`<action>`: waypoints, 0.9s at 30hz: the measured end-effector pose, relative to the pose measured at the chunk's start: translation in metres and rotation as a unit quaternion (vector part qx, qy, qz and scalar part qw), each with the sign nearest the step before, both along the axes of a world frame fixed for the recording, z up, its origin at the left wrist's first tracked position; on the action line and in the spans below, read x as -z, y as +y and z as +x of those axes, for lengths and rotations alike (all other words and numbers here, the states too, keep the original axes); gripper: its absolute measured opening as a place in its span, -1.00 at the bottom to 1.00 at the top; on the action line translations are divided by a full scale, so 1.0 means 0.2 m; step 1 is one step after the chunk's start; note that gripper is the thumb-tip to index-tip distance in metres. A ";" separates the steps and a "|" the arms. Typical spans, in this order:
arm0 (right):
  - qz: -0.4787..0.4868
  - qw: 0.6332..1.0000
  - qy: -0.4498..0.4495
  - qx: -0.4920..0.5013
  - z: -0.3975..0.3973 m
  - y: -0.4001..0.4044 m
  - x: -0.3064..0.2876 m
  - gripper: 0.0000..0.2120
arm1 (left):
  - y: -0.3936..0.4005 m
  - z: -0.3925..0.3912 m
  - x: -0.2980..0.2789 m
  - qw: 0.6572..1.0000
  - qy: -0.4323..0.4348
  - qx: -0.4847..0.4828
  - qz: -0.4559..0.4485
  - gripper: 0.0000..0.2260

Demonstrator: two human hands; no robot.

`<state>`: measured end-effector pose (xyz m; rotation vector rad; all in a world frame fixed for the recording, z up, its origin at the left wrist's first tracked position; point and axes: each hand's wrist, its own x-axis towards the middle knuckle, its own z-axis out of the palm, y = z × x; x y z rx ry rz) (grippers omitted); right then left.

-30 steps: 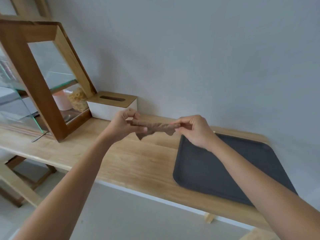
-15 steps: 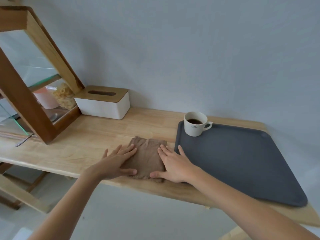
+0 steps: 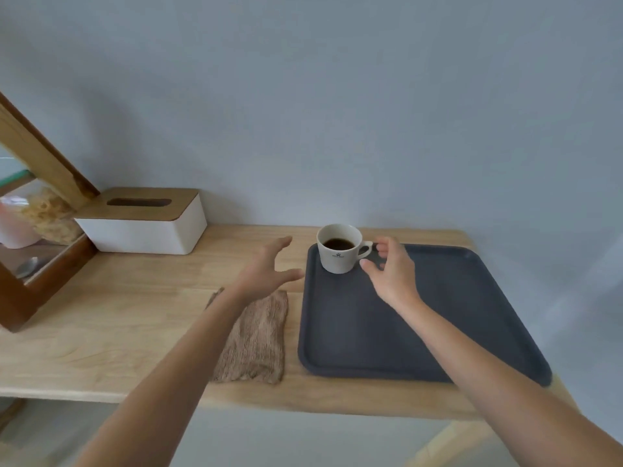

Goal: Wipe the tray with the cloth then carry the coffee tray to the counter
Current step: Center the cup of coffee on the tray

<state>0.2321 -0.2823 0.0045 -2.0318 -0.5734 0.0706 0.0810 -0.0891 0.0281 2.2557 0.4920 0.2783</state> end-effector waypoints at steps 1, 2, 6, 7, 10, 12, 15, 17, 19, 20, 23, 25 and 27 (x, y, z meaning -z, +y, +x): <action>-0.007 0.999 0.030 -0.009 0.05 0.01 0.00 -0.48 | -0.01 0.08 0.02 0.999 -0.005 -0.001 -0.032 -0.28; -0.014 0.998 0.053 -0.026 0.09 0.03 0.00 -0.41 | -0.02 0.15 0.05 0.998 -0.009 -0.004 -0.056 -0.26; -0.014 0.991 0.099 -0.089 0.18 0.07 0.03 -0.40 | -0.05 0.33 0.13 0.997 -0.035 -0.005 -0.075 -0.35; -0.006 0.990 0.105 -0.095 0.19 0.08 0.03 -0.43 | -0.05 0.35 0.15 0.996 -0.045 -0.012 -0.075 -0.40; 0.017 0.989 0.112 -0.100 0.19 0.07 0.03 -0.48 | -0.06 0.36 0.18 0.995 -0.071 -0.030 -0.070 -0.45; 0.024 0.988 0.113 -0.100 0.18 0.04 0.03 -0.48 | -0.08 0.36 0.18 0.994 -0.078 -0.029 -0.066 -0.45; 0.039 0.987 0.115 -0.104 0.18 -0.05 0.00 -0.50 | -0.14 0.37 0.15 0.993 -0.093 -0.022 -0.067 -0.45; 0.048 0.987 0.109 -0.105 0.19 -0.14 -0.02 -0.52 | -0.20 0.38 0.13 0.992 -0.103 -0.016 -0.071 -0.45; 0.052 0.987 0.106 -0.110 0.21 -0.23 -0.05 -0.53 | -0.28 0.39 0.11 0.992 -0.109 -0.009 -0.070 -0.45; 0.049 0.987 0.106 -0.112 0.22 -0.28 -0.06 -0.53 | -0.33 0.40 0.11 0.992 -0.110 -0.005 -0.070 -0.45; 0.032 0.989 0.100 -0.107 0.23 -0.41 -0.07 -0.51 | -0.45 0.42 0.12 0.992 -0.104 0.002 -0.072 -0.45; 0.023 0.990 0.097 -0.103 0.23 -0.48 -0.06 -0.51 | -0.52 0.42 0.14 0.993 -0.098 -0.001 -0.072 -0.46; 0.021 0.989 0.099 -0.103 0.23 -0.54 -0.04 -0.53 | -0.57 0.42 0.16 0.994 -0.092 -0.004 -0.063 -0.47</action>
